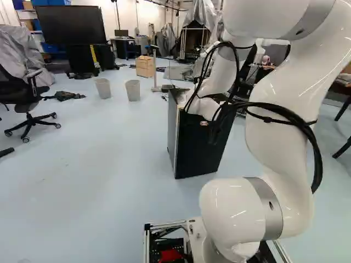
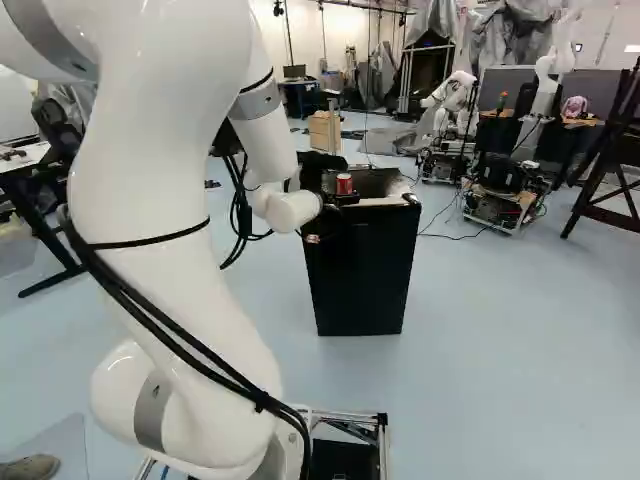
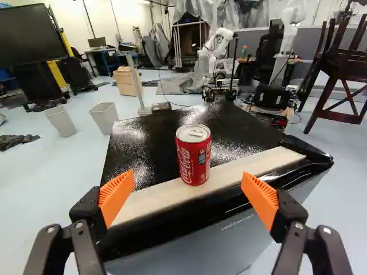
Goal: Grab a drink from the fridge
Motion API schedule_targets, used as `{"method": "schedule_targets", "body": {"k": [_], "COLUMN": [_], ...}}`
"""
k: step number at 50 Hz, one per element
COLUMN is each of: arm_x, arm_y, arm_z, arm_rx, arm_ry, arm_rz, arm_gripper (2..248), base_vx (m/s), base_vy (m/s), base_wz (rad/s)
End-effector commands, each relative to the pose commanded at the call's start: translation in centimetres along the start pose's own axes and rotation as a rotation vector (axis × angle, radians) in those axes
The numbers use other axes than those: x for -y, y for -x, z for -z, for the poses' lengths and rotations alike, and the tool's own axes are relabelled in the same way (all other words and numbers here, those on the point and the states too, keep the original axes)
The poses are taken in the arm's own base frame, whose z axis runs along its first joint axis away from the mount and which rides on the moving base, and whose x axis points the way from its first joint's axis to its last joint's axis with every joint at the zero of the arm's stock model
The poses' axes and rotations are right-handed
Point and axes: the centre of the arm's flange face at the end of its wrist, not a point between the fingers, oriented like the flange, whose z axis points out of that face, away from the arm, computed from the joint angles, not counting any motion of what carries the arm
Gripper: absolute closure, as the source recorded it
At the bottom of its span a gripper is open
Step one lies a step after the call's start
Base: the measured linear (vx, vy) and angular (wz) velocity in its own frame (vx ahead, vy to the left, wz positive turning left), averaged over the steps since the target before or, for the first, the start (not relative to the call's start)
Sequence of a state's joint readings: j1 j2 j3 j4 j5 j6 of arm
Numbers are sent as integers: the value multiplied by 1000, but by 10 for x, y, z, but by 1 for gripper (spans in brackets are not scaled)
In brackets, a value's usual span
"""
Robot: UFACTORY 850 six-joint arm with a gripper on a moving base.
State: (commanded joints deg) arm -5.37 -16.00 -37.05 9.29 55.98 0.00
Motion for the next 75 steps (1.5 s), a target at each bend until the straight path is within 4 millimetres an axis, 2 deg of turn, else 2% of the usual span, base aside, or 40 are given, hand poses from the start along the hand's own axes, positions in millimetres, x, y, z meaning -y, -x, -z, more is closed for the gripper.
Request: {"method": "schedule_targets", "body": {"k": [32, 75], "arm_x": [5, 7], "arm_y": [-1, -4], "arm_z": [-26, -49], "arm_rx": [-44, -57], "arm_ry": [-3, -1], "arm_rz": [1, -1], "arm_gripper": [3, 3], "base_vx": [0, 0], "base_vy": [0, 0], "base_wz": [0, 0]}}
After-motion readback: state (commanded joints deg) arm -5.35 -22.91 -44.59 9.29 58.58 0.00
